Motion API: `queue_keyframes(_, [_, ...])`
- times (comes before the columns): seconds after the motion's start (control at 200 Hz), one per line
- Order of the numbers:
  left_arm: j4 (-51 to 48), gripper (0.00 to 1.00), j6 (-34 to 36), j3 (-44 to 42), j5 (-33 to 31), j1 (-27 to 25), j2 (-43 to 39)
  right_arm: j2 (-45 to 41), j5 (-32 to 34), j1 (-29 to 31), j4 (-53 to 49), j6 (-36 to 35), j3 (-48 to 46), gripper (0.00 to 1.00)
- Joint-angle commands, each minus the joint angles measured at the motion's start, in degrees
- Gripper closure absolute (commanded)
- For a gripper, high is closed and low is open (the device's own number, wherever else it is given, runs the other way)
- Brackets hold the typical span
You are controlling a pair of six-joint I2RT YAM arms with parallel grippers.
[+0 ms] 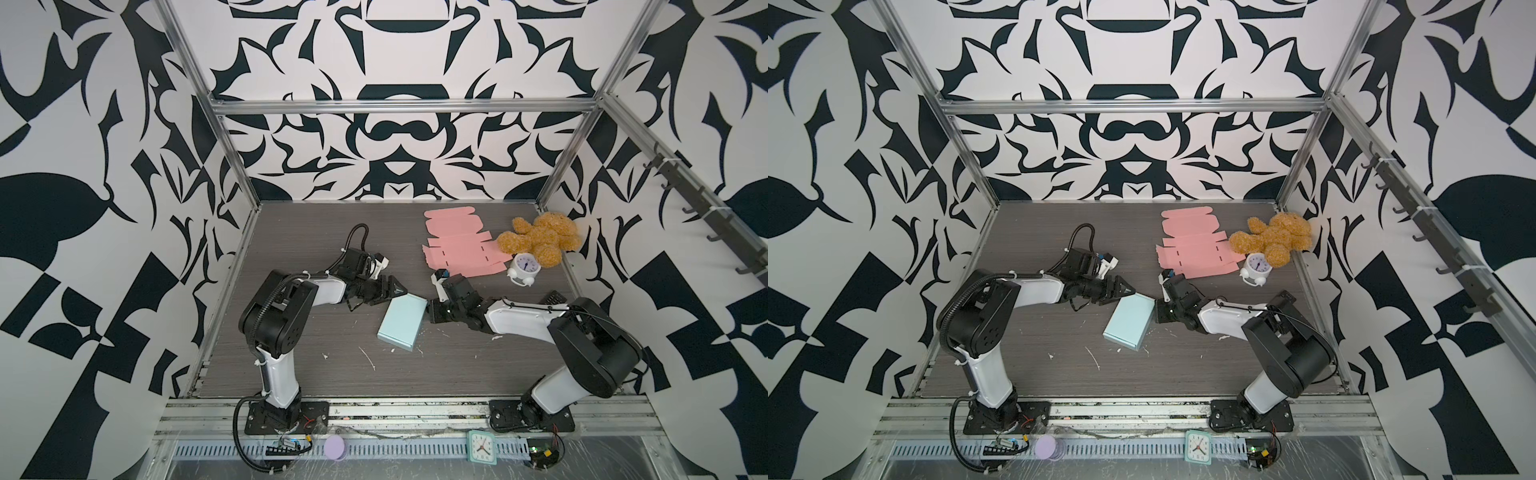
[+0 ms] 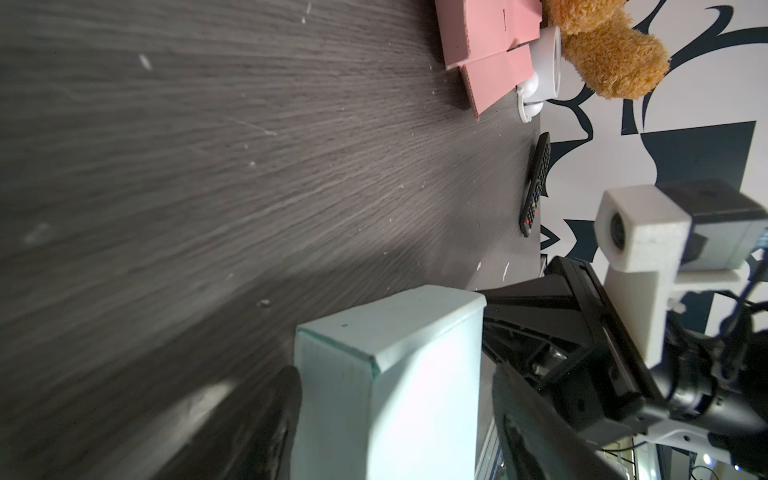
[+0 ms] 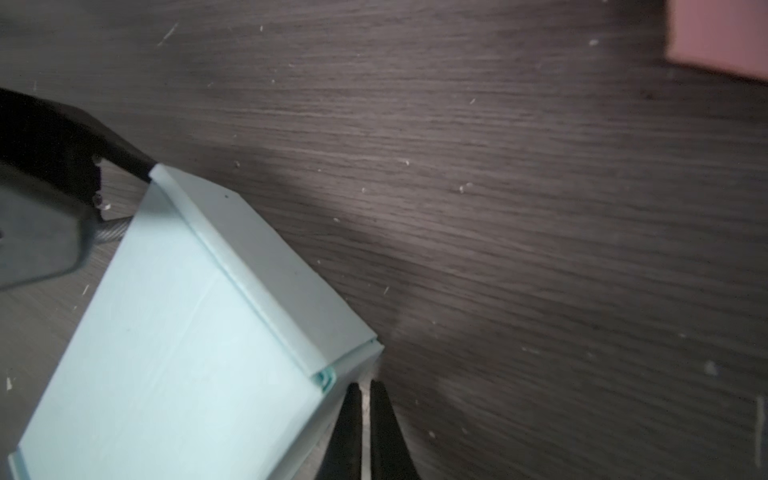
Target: Fold the paper box
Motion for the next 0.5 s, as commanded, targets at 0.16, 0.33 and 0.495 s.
queue_keyframes(0.16, [-9.14, 0.24, 7.57, 0.16, -1.32, 5.97, -4.02, -7.0, 2.46, 0.31, -5.75, -1.52, -2.11, 0.8])
queue_keyframes(0.33, [-13.23, 0.23, 8.64, -2.99, -4.58, 5.91, -10.24, -10.99, 1.86, 0.27, -12.02, -7.02, 1.63, 0.64])
queue_keyframes(0.495, [-16.93, 0.2, 7.98, -8.04, -7.52, 3.57, -18.17, -11.83, 0.55, 0.27, -16.34, -10.99, 7.6, 0.45])
